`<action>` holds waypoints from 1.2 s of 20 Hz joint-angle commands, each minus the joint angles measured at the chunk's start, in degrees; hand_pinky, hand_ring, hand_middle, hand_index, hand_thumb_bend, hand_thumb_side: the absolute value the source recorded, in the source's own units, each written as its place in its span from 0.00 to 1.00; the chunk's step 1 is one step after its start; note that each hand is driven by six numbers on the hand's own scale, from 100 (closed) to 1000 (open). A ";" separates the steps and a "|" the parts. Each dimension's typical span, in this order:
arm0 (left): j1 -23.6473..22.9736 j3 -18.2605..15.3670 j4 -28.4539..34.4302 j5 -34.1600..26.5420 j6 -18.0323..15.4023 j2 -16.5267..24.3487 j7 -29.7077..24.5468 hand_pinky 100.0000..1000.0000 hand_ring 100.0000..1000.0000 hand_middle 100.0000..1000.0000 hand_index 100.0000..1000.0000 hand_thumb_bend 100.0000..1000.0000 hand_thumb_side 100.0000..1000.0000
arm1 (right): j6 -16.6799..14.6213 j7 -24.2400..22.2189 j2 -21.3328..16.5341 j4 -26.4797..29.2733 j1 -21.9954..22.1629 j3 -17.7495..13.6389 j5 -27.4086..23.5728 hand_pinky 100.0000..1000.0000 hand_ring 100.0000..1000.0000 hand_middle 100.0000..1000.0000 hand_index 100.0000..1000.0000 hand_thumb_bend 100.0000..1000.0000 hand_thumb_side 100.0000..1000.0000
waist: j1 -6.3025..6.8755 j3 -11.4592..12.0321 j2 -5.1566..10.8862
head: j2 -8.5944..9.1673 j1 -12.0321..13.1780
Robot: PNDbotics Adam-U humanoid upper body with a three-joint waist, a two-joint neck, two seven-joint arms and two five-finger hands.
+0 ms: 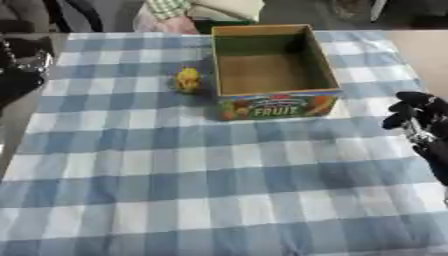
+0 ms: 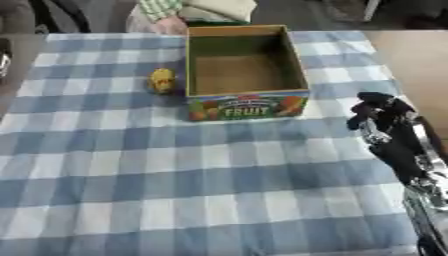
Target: Pick up objects on the table and place them in the box.
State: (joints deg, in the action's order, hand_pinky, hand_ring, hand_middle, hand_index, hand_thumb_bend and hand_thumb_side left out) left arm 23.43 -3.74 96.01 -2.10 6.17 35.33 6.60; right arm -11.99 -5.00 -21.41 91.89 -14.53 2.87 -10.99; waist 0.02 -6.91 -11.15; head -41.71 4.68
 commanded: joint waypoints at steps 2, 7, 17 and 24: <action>5.71 5.28 -3.55 4.21 0.29 7.91 -4.00 0.70 0.63 0.64 0.67 0.19 0.00 | 0.04 -0.57 -1.26 1.13 -0.58 0.29 -0.16 0.53 0.51 0.53 0.74 0.00 0.27 | 0.52 -0.96 1.12 | 0.12 0.90; 13.50 13.04 -11.12 9.00 0.94 11.03 -8.79 0.70 0.65 0.66 0.69 0.20 0.00 | 0.25 -1.55 -1.41 0.92 -1.02 1.23 -0.12 0.53 0.51 0.53 0.74 0.00 0.27 | 1.57 -3.15 1.31 | 0.18 1.83; 28.91 24.80 -26.53 18.48 8.19 0.03 -18.27 0.69 0.66 0.64 0.70 0.20 0.00 | 0.32 -2.08 -1.81 0.67 -1.22 1.66 0.01 0.53 0.51 0.53 0.74 0.00 0.27 | 2.74 -4.71 1.23 | -0.10 1.24; 34.41 23.70 -37.39 25.17 8.26 -5.15 -24.93 0.68 0.64 0.64 0.69 0.20 0.00 | 0.31 -2.10 -1.89 0.72 -1.53 1.66 0.04 0.53 0.51 0.53 0.74 0.00 0.27 | 2.95 -5.70 0.61 | 0.43 1.37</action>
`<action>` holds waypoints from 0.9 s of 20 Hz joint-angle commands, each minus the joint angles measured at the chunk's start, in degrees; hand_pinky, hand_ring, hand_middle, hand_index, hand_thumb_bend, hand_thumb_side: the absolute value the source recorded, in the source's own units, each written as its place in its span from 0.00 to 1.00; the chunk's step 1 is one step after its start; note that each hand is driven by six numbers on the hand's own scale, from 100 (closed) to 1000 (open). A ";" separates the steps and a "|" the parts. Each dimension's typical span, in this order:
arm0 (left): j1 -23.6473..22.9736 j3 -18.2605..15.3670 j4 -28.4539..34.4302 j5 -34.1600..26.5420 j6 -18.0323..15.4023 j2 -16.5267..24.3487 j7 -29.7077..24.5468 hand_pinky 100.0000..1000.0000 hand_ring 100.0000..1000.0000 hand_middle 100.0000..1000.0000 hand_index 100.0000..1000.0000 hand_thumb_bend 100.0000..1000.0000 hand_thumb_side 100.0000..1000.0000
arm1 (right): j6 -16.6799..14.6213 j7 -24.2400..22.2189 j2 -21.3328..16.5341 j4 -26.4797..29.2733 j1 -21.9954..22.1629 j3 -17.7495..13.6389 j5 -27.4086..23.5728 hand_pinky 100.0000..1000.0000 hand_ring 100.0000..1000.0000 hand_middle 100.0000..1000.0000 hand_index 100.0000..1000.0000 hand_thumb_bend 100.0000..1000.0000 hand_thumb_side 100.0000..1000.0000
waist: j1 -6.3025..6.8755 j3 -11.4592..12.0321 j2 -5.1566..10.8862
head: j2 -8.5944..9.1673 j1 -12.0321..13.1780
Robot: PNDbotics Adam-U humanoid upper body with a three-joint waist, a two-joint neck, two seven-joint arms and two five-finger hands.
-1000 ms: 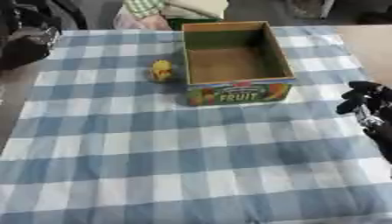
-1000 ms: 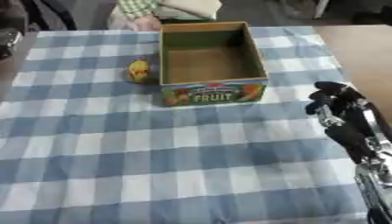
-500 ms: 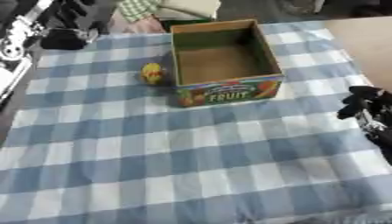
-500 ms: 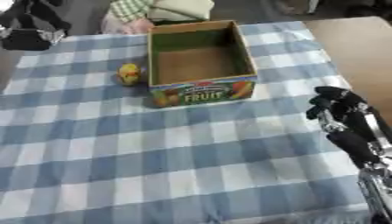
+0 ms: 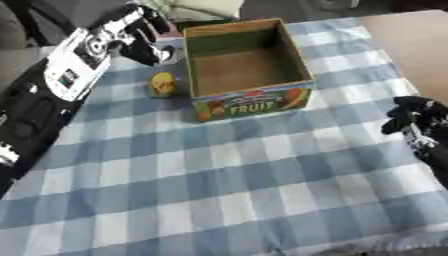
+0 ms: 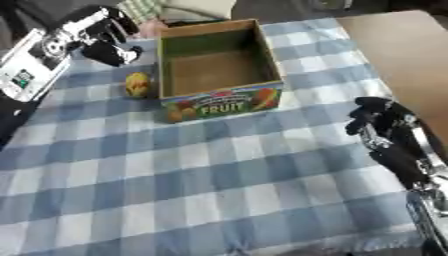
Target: Pick up objects on the table and place them in the box.
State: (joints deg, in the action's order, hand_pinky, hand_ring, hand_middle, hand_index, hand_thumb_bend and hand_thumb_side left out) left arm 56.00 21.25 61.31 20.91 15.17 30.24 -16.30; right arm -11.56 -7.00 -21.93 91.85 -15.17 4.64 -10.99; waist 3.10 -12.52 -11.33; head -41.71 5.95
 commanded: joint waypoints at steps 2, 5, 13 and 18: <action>2.44 -2.15 -5.84 4.10 -2.08 -0.79 -2.94 0.68 0.64 0.64 0.69 0.20 0.00 | -0.11 -0.18 -1.29 0.77 -1.02 -0.04 0.02 0.53 0.51 0.53 0.74 0.00 0.27 | -0.10 -0.24 0.74 | 0.51 0.18; 3.15 -3.01 -10.17 6.76 -4.47 -1.48 -2.41 0.68 0.64 0.64 0.69 0.20 0.00 | -0.10 -0.22 -1.29 0.77 -1.05 -0.03 -0.01 0.53 0.51 0.53 0.74 0.00 0.27 | -0.08 -0.27 0.74 | 0.49 0.26; 4.43 -7.01 -20.98 19.33 -12.23 -4.24 0.06 0.68 0.64 0.63 0.69 0.20 0.00 | -0.10 -0.30 -1.14 0.71 -1.05 -0.04 -0.06 0.53 0.51 0.53 0.74 0.00 0.27 | -0.20 -0.29 0.73 | 0.53 0.29; 4.32 -15.13 -23.11 36.96 -19.28 -7.13 -2.13 0.68 0.64 0.64 0.69 0.20 0.00 | -0.14 -0.23 -0.98 0.70 -0.96 -0.17 -0.11 0.53 0.51 0.53 0.74 0.00 0.27 | -0.46 -0.15 0.69 | 0.45 0.12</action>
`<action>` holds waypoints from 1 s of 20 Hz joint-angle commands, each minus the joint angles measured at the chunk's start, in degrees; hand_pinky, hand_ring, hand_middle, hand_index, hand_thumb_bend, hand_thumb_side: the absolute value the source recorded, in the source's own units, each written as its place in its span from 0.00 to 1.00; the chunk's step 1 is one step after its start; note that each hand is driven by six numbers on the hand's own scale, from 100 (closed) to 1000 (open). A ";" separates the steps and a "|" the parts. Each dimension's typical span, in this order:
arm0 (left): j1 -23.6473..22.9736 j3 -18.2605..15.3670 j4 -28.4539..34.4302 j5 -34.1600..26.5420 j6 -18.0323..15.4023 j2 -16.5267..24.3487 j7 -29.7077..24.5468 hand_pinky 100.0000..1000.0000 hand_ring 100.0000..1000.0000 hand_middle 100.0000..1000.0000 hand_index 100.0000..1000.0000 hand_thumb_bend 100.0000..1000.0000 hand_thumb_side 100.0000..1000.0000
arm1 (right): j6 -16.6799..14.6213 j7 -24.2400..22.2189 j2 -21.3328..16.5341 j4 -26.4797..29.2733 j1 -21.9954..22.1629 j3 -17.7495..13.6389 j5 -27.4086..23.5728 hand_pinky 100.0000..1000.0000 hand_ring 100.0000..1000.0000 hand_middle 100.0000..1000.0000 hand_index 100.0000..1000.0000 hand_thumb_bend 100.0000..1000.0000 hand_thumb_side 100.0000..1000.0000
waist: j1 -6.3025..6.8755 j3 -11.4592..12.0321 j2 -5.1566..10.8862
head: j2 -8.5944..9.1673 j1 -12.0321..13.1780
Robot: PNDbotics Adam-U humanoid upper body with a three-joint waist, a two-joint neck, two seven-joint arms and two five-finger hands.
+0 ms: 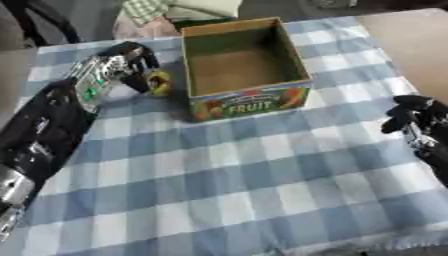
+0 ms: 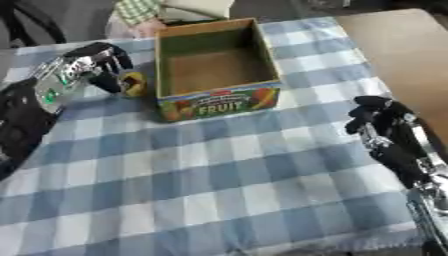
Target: Pick up objects on the table and place them in the box.
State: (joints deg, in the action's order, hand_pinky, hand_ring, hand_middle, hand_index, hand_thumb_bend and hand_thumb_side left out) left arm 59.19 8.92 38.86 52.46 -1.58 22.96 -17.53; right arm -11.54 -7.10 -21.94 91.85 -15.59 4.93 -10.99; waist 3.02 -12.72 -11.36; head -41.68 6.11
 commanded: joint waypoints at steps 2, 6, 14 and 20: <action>1.13 -3.37 -0.81 6.32 -3.73 -0.07 -2.24 0.69 0.65 0.66 0.69 0.19 0.00 | -0.17 -0.13 -0.95 0.69 -0.53 -0.50 -0.12 0.53 0.51 0.53 0.74 0.00 0.28 | -0.39 0.06 0.74 | 0.40 -0.01; 1.29 -3.41 -0.69 6.00 -5.86 0.04 -8.27 0.69 0.65 0.67 0.70 0.17 0.00 | -0.18 -0.12 -0.94 0.64 -0.44 -0.56 -0.13 0.53 0.51 0.53 0.74 0.00 0.28 | -0.38 0.10 0.81 | 0.28 -0.04; 0.99 -2.98 1.69 8.95 -5.87 0.60 -7.20 0.50 0.27 0.12 0.16 0.09 0.00 | -0.22 -0.10 -0.91 0.61 -0.34 -0.66 -0.17 0.53 0.51 0.53 0.74 0.00 0.28 | -0.48 0.25 0.99 | 0.31 -0.17; 0.92 -3.13 3.41 11.64 -3.44 1.04 3.36 0.45 0.19 0.00 0.03 0.11 0.00 | -0.25 -0.02 -0.85 0.60 -0.24 -0.75 -0.25 0.53 0.51 0.53 0.74 0.00 0.27 | -0.68 0.43 1.12 | 0.30 -0.29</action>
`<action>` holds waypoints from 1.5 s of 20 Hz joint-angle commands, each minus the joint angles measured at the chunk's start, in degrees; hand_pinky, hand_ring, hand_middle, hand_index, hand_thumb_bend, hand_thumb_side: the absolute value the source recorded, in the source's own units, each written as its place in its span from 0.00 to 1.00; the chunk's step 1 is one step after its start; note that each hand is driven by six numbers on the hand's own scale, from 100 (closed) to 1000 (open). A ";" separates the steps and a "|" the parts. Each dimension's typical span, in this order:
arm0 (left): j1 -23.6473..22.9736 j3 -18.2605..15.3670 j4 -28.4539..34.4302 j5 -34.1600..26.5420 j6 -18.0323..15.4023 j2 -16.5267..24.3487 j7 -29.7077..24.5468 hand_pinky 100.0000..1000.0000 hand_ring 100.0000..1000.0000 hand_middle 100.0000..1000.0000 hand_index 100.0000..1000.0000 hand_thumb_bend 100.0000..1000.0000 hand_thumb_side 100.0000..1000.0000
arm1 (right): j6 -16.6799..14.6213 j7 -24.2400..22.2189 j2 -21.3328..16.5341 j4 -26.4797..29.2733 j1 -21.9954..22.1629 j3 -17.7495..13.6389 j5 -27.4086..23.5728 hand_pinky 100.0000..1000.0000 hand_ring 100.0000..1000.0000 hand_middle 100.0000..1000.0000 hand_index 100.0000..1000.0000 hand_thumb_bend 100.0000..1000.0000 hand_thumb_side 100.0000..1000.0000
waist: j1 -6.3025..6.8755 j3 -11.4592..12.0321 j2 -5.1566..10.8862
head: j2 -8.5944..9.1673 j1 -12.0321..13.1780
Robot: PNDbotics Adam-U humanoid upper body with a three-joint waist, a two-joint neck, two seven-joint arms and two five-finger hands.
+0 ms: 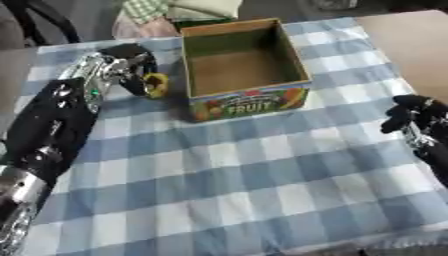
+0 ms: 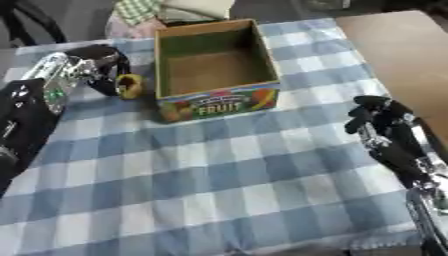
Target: Pick up objects on the table and place them in the box.
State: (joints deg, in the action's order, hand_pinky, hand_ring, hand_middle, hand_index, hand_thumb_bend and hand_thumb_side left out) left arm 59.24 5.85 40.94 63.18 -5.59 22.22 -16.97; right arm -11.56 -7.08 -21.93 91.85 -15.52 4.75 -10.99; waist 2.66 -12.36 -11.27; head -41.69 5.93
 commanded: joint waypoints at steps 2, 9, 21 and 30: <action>1.00 -0.16 2.28 0.26 0.72 2.16 3.43 0.45 0.19 0.00 0.03 0.11 0.00 | -0.24 -0.05 -0.87 0.60 -0.27 -0.60 -0.27 0.53 0.51 0.53 0.74 0.00 0.27 | -0.39 0.18 1.09 | 0.30 -0.16; 1.97 -0.24 7.93 -4.95 1.18 4.55 1.23 0.46 0.19 0.00 0.04 0.10 0.00 | -0.30 0.06 -1.02 0.60 -0.04 -0.75 -0.30 0.53 0.51 0.53 0.74 0.00 0.27 | -0.58 0.66 1.37 | 0.11 -0.29; 5.50 0.84 14.19 -11.13 2.05 2.98 2.14 0.46 0.19 0.00 0.04 0.08 0.00 | -0.31 -0.22 -0.98 0.57 -0.06 -0.50 -0.44 0.53 0.51 0.53 0.74 0.00 0.27 | -0.93 0.46 1.69 | 0.26 0.03; 6.19 3.17 12.93 -8.51 -0.12 -3.30 2.06 0.47 0.20 0.00 0.05 0.08 0.00 | -0.20 -0.76 -0.44 0.59 -0.67 -0.01 -0.63 0.53 0.51 0.53 0.74 0.00 0.27 | -0.94 -1.18 1.35 | 0.92 0.54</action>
State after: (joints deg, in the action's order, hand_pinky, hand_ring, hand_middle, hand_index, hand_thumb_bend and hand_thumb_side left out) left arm 64.11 8.85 53.33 54.06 -5.23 18.88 -15.05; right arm -11.62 -7.58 -21.83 91.84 -15.39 4.91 -11.19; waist 1.99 -13.58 -10.78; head -41.47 6.34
